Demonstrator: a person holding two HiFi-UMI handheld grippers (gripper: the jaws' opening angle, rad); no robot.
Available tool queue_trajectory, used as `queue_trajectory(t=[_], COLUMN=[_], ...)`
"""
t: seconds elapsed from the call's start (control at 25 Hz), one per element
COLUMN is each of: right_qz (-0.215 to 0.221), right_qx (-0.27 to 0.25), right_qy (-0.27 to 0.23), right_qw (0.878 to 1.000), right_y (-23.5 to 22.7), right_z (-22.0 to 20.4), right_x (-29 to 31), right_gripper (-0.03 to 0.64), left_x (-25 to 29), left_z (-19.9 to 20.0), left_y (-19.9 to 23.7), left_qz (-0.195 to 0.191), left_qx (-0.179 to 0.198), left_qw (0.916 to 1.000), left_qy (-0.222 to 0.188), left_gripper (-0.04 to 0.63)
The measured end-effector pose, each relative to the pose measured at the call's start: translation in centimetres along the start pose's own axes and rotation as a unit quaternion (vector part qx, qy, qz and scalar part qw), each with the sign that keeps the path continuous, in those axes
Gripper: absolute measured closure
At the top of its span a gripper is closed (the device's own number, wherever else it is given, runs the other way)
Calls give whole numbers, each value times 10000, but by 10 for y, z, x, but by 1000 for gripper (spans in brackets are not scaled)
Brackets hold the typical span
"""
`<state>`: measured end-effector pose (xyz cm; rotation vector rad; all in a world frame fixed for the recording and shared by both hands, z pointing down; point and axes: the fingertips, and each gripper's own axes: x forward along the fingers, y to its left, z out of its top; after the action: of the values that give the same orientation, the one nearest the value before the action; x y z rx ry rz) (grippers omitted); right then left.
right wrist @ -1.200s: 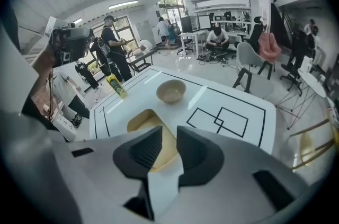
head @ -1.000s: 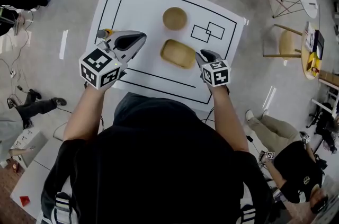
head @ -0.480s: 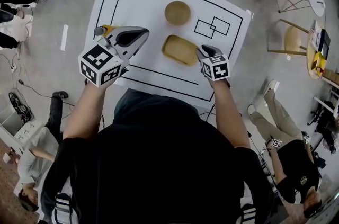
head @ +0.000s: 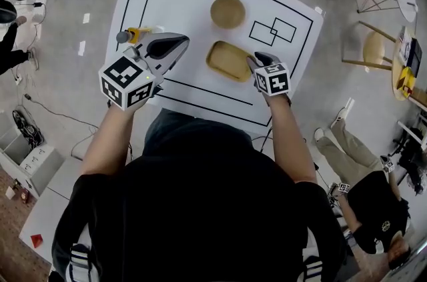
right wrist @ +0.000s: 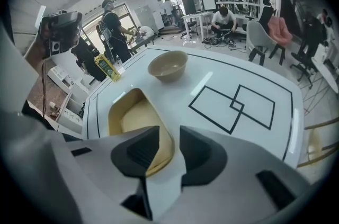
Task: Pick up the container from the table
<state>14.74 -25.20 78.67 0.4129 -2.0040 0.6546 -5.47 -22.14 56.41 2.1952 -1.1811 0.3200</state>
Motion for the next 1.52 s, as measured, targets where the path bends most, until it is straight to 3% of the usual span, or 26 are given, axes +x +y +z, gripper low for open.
queue_trajectory(t=[0.92,1.52], right_qz=[138,151], right_qx=[-46,-79], right_qy=[199,268], right_qw=[9997,9995], right_y=[0,2], right_z=[-5,-8], right_x=[20,23], right_gripper=[494,552], left_x=[9,10], left_z=[-12,-14], left_y=[0,-5], left_qz=[-128,-217], left_qx=[-126,-123], left_qw=[9997,9994], left_qy=[152,226], left_gripper=[588,588])
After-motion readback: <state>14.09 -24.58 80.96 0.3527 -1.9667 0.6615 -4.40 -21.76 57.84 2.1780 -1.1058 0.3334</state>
